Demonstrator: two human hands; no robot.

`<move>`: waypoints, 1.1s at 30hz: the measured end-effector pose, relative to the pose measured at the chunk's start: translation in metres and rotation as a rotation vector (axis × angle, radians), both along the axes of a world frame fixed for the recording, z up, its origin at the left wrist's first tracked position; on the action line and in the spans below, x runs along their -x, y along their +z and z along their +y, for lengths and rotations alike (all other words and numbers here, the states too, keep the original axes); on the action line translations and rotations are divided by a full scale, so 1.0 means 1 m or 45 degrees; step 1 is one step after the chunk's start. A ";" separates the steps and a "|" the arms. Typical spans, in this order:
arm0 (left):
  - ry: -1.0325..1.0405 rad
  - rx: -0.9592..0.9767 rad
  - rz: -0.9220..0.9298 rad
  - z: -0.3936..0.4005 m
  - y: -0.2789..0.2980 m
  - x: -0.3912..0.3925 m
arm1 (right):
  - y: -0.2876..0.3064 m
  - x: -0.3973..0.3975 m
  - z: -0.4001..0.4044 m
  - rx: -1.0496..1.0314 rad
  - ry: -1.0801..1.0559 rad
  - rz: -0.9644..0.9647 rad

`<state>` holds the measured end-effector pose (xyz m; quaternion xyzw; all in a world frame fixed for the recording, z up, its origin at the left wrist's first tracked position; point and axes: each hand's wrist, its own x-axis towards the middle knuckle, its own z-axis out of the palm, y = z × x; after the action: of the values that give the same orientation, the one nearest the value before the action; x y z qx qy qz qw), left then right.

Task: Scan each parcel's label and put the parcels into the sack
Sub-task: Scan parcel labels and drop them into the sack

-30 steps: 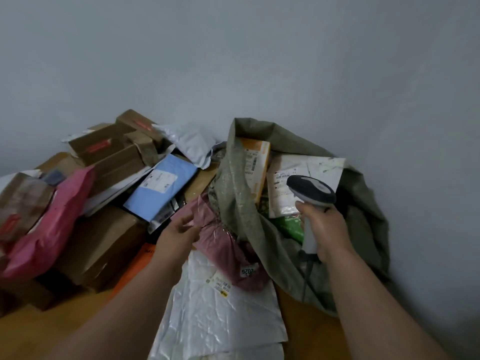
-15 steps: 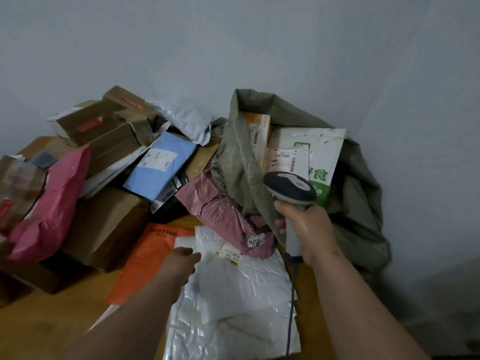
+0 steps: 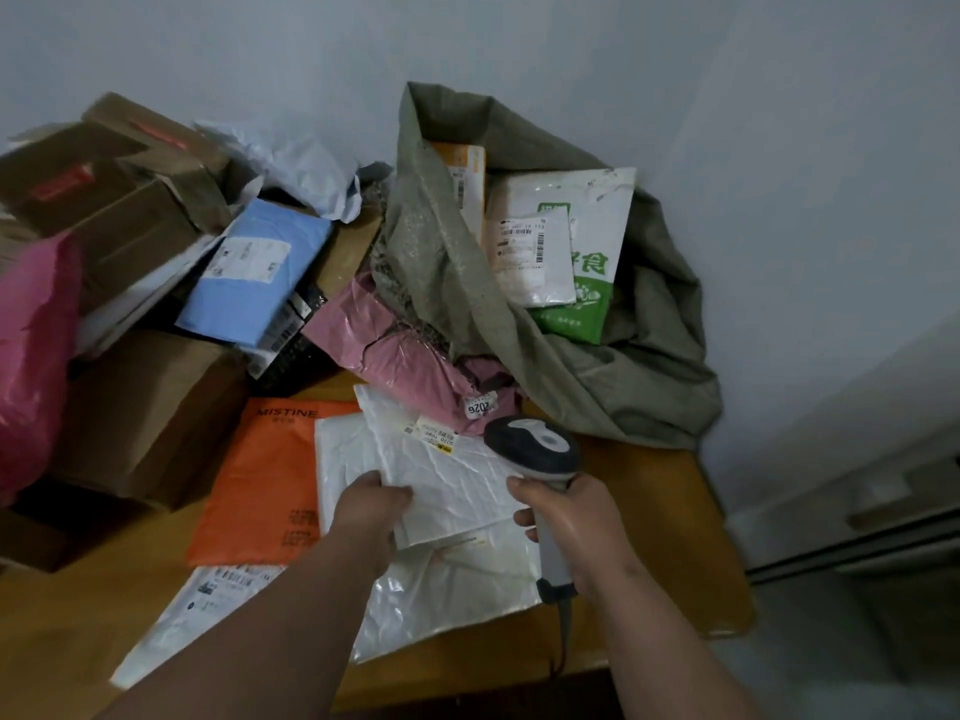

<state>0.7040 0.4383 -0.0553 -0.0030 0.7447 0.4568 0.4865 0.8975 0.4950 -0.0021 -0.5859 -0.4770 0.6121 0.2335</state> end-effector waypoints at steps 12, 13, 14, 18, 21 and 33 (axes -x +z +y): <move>0.285 -0.436 -0.258 -0.071 0.051 0.025 | 0.009 0.023 0.009 0.010 0.237 0.070; 0.289 -0.485 -0.268 -0.077 0.055 0.025 | 0.009 0.024 0.008 0.006 0.246 0.078; 0.286 -0.532 -0.279 -0.084 0.058 0.024 | 0.009 0.026 0.007 0.008 0.246 0.089; 0.292 -0.630 -0.344 -0.104 0.065 0.021 | 0.009 0.025 0.002 0.050 0.198 0.115; 0.308 -0.675 -0.434 -0.116 0.070 0.025 | 0.012 0.024 -0.002 0.095 0.180 0.117; 0.165 -0.851 -0.644 -0.157 0.106 0.058 | 0.026 0.050 -0.057 0.234 0.070 0.382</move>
<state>0.6457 0.2811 0.0505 -0.0038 0.4109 0.6877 0.5985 0.8473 0.4381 0.0241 -0.4935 -0.3948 0.7399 0.2306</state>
